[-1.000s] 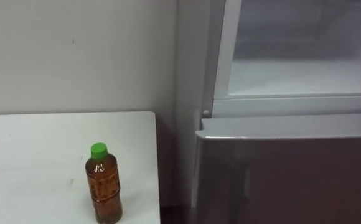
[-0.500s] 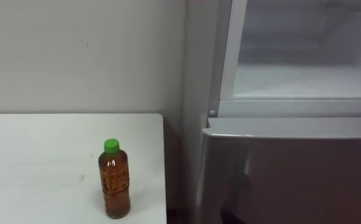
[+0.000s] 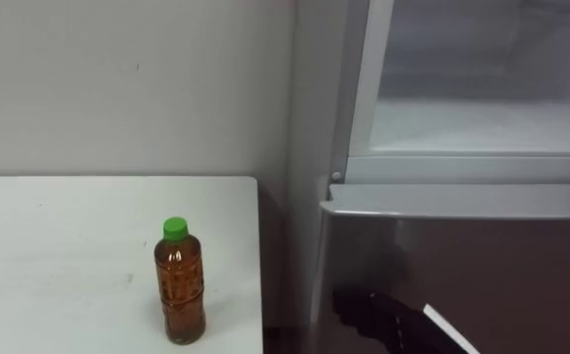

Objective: Put the bottle in the upper fridge

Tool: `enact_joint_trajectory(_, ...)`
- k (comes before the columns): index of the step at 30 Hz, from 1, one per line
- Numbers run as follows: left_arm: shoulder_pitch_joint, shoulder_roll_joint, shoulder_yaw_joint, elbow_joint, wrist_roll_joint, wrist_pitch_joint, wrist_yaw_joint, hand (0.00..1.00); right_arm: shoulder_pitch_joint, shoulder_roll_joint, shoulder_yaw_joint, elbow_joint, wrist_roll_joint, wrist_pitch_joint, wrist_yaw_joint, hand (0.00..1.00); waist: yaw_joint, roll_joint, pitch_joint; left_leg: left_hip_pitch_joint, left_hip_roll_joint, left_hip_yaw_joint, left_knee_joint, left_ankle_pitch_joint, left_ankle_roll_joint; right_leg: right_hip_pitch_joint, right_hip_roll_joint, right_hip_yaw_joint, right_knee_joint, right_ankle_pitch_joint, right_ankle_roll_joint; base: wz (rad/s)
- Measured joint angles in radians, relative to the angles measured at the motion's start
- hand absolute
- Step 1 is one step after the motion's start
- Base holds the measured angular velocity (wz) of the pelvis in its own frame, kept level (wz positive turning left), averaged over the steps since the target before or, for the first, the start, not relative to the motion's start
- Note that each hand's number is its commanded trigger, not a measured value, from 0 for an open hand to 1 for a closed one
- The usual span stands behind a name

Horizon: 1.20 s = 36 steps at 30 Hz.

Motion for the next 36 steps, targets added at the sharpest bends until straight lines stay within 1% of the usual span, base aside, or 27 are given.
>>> enact_joint_trajectory(1,-0.003,0.0,0.0,0.0,0.004,0.003,0.004,0.0,-0.016,0.001,0.0,-0.003,0.006,0.0,-0.004,0.0,0.0,-0.003,-0.0037,-0.002,0.0,-0.003,0.0,0.0,0.0,0.001,0.0,-0.003,-0.006,0.002,0.001,0.06)
enact_joint_trajectory(3,-0.012,0.0,0.001,0.0,0.008,0.005,0.008,0.0,-0.033,0.002,0.001,-0.007,0.038,-0.002,-0.004,0.0,0.004,-0.007,-0.007,-0.002,-0.001,-0.008,0.0,0.0,0.0,0.002,0.0,-0.007,-0.007,0.002,0.001,0.06)
enact_joint_trajectory(5,-0.012,0.001,0.001,0.001,0.012,0.008,0.008,0.0,-0.05,0.012,0.002,-0.022,0.044,-0.014,-0.003,0.0,0.007,-0.01,-0.0079,-0.002,-0.003,-0.019,0.004,0.001,0.0,0.006,-0.001,-0.018,-0.008,0.002,0.001,0.11)
enact_joint_trajectory(6,-0.019,0.001,0.001,0.0,0.021,0.012,0.008,0.0,-0.069,0.024,0.003,-0.03,0.061,-0.027,-0.003,0.0,0.009,-0.01,-0.0077,-0.002,-0.004,-0.024,0.005,0.001,0.0,0.008,-0.002,-0.023,-0.008,0.002,0.001,0.12)
enact_joint_trajectory(7,-0.025,0.001,0.001,0.001,0.024,0.015,0.007,0.0,-0.091,0.034,0.008,-0.036,0.086,-0.05,-0.002,0.0,0.017,-0.01,-0.0076,-0.001,-0.004,-0.026,0.005,0.001,0.0,0.011,-0.002,-0.025,-0.009,0.002,0.001,0.12)
enact_joint_trajectory(8,-0.026,0.001,0.001,0.001,0.031,0.015,0.007,0.0,-0.101,0.038,0.009,-0.039,0.099,-0.062,-0.001,0.0,0.02,-0.011,-0.0071,0.0,-0.005,-0.029,0.006,0.001,0.0,0.014,-0.003,-0.027,-0.011,0.002,0.001,0.15)
enact_joint_trajectory(9,-0.029,0.002,0.001,0.001,0.034,0.015,0.007,0.0,-0.116,0.047,0.009,-0.044,0.121,-0.082,-0.001,0.0,0.022,-0.01,-0.0058,0.001,-0.006,-0.038,0.007,0.001,0.0,0.022,-0.003,-0.032,-0.017,0.003,0.002,0.22)
enact_joint_trajectory(10,-0.033,0.003,0.001,0.0,0.034,0.015,0.007,0.0,-0.132,0.055,0.009,-0.044,0.148,-0.098,-0.002,0.0,0.026,-0.016,-0.0091,0.001,-0.008,-0.048,0.006,0.001,0.0,0.029,-0.003,-0.041,-0.025,0.003,0.004,0.26)
enact_joint_trajectory(13,-0.037,0.003,0.001,0.0,0.033,0.023,0.008,0.0,-0.185,0.074,0.01,-0.044,0.152,-0.101,-0.012,0.0,0.033,-0.02,-0.0075,0.0,-0.01,-0.053,0.004,0.0,0.0,0.036,-0.005,-0.053,-0.028,0.002,0.005,0.16)
enact_joint_trajectory(15,-0.037,0.003,0.001,-0.001,0.033,0.031,0.008,0.0,-0.201,0.075,0.016,-0.044,0.151,-0.104,-0.016,0.0,0.036,-0.019,-0.0072,-0.001,-0.012,-0.055,0.004,0.001,0.002,0.037,-0.006,-0.053,-0.029,0.002,0.006,0.05)
enact_joint_trajectory(17,-0.037,0.003,0.001,-0.003,0.033,0.038,0.008,0.0,-0.201,0.075,0.027,-0.042,0.152,-0.11,-0.022,0.0,0.04,-0.019,-0.007,-0.001,-0.013,-0.055,0.004,0.001,0.002,0.037,-0.007,-0.054,-0.029,0.002,0.007,0.02)
enact_joint_trajectory(21,-0.047,0.003,-0.003,-0.007,0.033,0.046,0.007,0.0,-0.201,0.077,0.056,-0.035,0.15,-0.11,-0.035,0.0,0.049,-0.018,-0.0062,-0.002,-0.013,-0.055,0.002,0.001,0.002,0.035,-0.008,-0.054,-0.028,0.002,0.008,0.0)
enact_joint_trajectory(26,-0.049,0.003,-0.003,-0.007,0.034,0.048,0.006,0.0,-0.202,0.078,0.083,-0.033,0.146,-0.11,-0.055,0.0,0.054,-0.018,-0.0059,-0.006,-0.014,-0.061,0.002,0.001,0.002,0.034,-0.009,-0.056,-0.028,0.001,0.009,0.01)
enact_joint_trajectory(29,-0.048,0.003,-0.003,-0.007,0.033,0.048,0.006,0.0,-0.206,0.09,0.084,-0.033,0.147,-0.11,-0.06,0.0,0.058,-0.019,-0.0054,-0.009,-0.015,-0.065,0.002,0.001,0.002,0.032,-0.009,-0.056,-0.028,0.001,0.009,0.0)
enact_joint_trajectory(32,-0.04,0.003,-0.003,-0.001,0.033,0.048,0.008,0.0,-0.224,0.097,0.085,-0.029,0.148,-0.112,-0.087,0.0,0.059,-0.02,-0.0044,-0.009,-0.017,-0.077,0.003,0.001,0.003,0.034,-0.009,-0.059,-0.027,0.001,0.01,0.07)
enact_joint_trajectory(34,-0.032,0.002,-0.003,-0.011,0.035,0.048,0.009,0.0,-0.236,0.103,0.085,0.003,0.149,-0.123,-0.114,0.0,0.06,-0.02,-0.0044,-0.01,-0.018,-0.084,0.004,0.001,0.003,0.036,-0.011,-0.071,-0.025,0.001,0.01,0.12)
enact_joint_trajectory(36,-0.023,0.002,-0.003,-0.02,0.038,0.049,0.009,0.0,-0.236,0.107,0.085,0.024,0.148,-0.123,-0.136,0.0,0.061,-0.019,-0.0042,-0.013,-0.019,-0.09,0.005,0.001,0.004,0.036,-0.012,-0.077,-0.024,0.001,0.01,0.09)
